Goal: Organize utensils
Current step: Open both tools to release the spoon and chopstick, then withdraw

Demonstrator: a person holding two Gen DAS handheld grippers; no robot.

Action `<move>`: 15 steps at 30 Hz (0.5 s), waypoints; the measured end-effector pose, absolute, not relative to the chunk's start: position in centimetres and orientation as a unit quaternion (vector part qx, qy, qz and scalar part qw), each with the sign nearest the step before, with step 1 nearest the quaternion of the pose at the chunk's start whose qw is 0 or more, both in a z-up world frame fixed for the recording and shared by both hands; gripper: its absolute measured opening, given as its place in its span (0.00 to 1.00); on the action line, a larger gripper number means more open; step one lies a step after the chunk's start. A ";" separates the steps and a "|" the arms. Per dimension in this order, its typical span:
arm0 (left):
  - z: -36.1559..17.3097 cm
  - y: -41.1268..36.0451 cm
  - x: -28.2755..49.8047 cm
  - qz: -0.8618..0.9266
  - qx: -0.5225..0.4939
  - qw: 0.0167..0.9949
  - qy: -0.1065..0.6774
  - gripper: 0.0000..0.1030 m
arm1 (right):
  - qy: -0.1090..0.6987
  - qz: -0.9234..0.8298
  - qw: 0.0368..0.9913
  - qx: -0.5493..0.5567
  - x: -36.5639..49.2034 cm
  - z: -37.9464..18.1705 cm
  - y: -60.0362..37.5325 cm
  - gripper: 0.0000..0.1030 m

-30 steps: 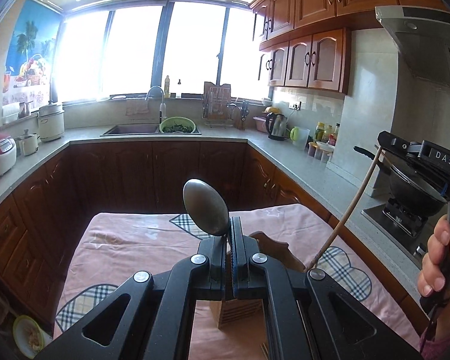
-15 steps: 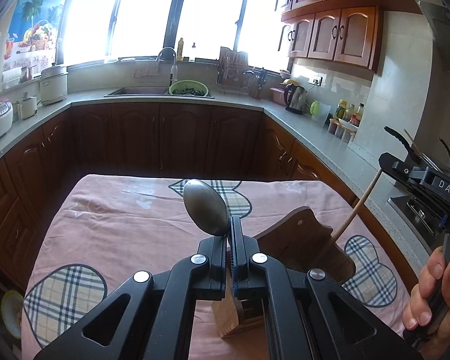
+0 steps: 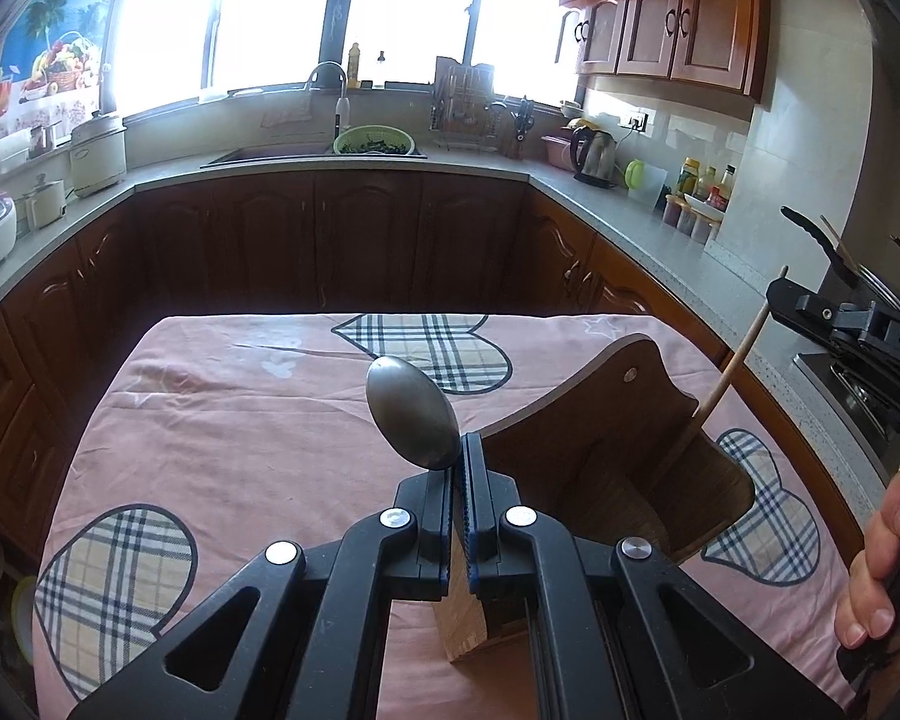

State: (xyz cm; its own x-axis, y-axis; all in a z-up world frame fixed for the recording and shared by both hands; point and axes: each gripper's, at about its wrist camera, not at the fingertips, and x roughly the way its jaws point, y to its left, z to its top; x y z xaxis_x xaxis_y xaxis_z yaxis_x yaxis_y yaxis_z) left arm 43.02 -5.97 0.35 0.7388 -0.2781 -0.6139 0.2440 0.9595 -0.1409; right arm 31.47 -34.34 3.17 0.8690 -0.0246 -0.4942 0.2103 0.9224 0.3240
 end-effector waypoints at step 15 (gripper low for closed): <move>1.3 -4.1 38.2 -0.138 -0.037 0.940 0.311 0.75 | 0.247 -0.047 0.945 0.211 29.7 3.9 -34.5 0.57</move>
